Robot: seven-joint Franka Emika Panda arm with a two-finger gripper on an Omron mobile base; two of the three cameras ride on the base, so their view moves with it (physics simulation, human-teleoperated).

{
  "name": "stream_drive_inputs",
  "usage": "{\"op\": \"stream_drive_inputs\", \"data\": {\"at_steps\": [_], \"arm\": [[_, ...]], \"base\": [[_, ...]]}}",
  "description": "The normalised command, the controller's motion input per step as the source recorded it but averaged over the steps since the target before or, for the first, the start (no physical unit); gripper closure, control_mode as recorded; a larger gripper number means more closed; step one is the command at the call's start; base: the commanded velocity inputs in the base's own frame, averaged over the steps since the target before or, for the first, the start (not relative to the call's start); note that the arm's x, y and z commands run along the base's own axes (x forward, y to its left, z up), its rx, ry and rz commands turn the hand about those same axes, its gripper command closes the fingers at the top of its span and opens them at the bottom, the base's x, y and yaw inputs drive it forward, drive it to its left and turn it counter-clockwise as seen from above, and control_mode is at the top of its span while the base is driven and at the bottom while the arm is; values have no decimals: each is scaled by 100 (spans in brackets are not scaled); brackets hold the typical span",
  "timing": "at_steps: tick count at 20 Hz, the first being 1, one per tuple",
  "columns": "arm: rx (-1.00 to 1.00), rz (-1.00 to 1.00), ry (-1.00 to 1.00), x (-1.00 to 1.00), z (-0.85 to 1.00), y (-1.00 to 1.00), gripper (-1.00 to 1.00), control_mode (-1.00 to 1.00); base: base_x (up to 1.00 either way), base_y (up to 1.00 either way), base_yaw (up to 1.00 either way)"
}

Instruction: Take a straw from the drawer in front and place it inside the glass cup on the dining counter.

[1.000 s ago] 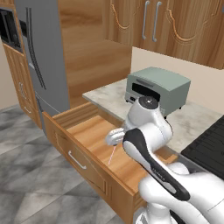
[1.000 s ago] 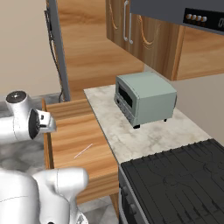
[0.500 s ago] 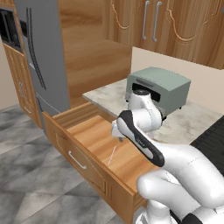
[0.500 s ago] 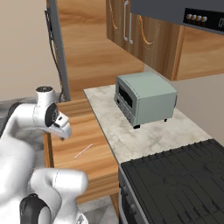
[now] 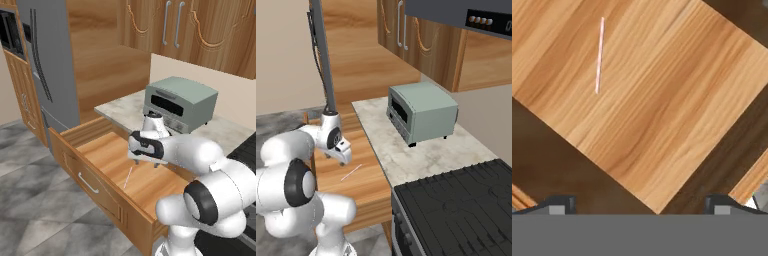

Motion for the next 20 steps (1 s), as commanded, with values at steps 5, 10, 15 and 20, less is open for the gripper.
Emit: {"op": "stream_drive_inputs", "data": {"at_steps": [5, 10, 15, 20], "arm": [[0, 2, 1, 78, -66, 0, -100, -100], [0, 0, 3, 71, -65, 0, -100, -100], [0, 0, 1, 65, -55, 0, -100, -100], [0, 0, 0, 47, -53, 1, -100, -100]], "base": [[0, 0, 0], [0, 0, 0], [0, 0, 0], [0, 0, 0]]}}
